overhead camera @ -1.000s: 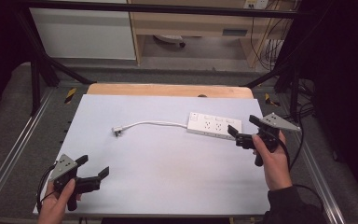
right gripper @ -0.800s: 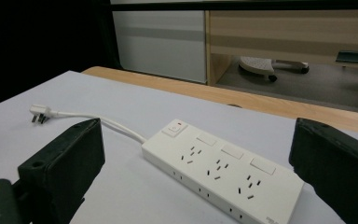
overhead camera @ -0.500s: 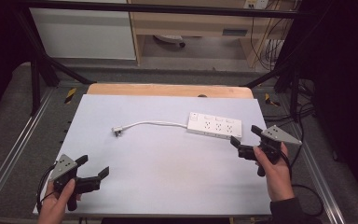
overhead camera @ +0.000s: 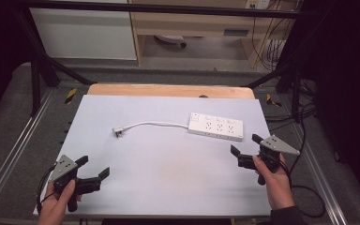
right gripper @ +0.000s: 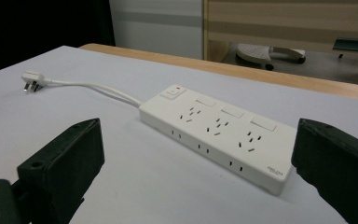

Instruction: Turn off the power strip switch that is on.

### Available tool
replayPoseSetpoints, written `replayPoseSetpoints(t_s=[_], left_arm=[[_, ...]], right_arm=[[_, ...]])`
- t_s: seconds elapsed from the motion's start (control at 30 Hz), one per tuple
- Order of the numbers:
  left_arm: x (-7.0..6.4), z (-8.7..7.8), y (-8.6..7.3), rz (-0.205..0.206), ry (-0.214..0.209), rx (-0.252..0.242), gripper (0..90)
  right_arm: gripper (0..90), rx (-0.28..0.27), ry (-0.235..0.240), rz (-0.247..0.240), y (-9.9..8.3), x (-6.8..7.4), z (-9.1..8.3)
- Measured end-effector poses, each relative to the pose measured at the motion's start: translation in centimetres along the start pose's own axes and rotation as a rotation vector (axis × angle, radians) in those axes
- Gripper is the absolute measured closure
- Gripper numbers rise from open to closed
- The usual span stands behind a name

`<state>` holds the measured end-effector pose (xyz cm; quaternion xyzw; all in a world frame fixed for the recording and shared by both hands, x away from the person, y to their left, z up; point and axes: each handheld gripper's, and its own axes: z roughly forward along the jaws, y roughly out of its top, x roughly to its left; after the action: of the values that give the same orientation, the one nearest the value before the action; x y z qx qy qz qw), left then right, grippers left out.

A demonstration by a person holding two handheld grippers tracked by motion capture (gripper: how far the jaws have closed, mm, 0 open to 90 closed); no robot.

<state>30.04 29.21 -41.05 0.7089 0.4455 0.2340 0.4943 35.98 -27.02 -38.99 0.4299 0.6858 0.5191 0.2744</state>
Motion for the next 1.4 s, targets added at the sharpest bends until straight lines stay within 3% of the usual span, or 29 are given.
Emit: replayPoseSetpoints(t_s=[0.63,0.97,1.4], left_arm=[[0.0,0.0,0.0,-0.006,-0.001,-0.004,4.6],[-0.1,0.0,0.0,-0.001,-0.002,-0.002,4.7],[-0.1,0.0,0.0,0.004,-0.003,-0.002,4.6]], right_arm=[[3.4,0.032,0.013,0.014,-2.6,0.3,0.4],[3.0,0.048,0.030,-0.016,-3.7,1.0,1.2],[2.7,0.120,0.047,-0.079,-4.7,2.1,3.8]])
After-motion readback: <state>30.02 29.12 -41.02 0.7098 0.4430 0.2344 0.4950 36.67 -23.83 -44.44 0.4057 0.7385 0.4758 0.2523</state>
